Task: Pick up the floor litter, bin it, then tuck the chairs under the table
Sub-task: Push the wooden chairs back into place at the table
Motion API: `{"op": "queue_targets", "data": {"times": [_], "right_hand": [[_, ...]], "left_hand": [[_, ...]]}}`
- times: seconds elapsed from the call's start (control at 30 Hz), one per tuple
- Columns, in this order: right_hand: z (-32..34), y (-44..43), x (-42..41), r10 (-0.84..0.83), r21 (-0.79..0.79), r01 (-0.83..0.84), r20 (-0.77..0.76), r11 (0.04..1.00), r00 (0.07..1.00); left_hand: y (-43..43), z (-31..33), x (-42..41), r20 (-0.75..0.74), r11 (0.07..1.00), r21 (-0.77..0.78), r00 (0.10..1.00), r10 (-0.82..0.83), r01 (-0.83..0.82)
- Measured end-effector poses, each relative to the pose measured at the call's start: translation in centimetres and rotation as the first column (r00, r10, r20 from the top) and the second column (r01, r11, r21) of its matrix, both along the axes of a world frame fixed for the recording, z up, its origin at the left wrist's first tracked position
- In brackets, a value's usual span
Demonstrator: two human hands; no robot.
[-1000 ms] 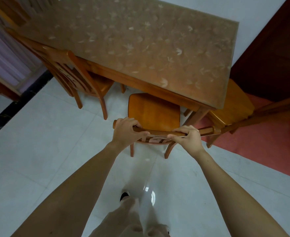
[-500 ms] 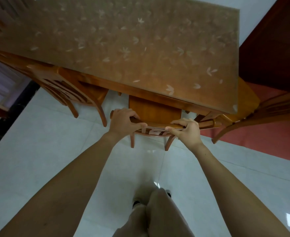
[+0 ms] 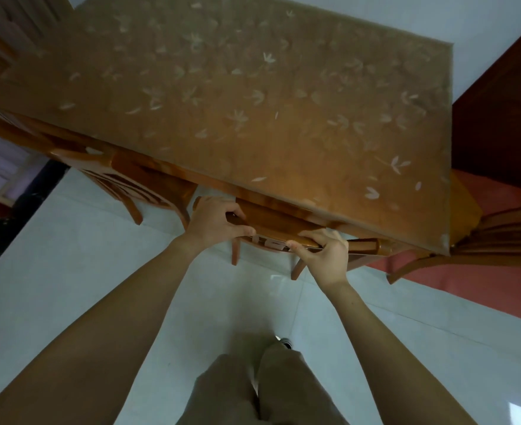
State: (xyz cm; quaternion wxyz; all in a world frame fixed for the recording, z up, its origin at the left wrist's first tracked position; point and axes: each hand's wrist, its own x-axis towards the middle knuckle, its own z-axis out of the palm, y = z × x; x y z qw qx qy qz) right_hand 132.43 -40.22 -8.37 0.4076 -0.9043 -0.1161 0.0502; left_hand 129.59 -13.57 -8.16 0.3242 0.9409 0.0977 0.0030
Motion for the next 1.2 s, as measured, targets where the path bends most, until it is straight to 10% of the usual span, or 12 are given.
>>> {"op": "queue_targets", "data": {"times": [1.2], "right_hand": [[2.3, 10.3, -1.3, -0.185, -0.184, 0.196, 0.075, 0.963, 0.980]], "left_hand": [[10.5, 1.1, 3.3, 0.170, 0.905, 0.139, 0.891, -0.421, 0.401]]}}
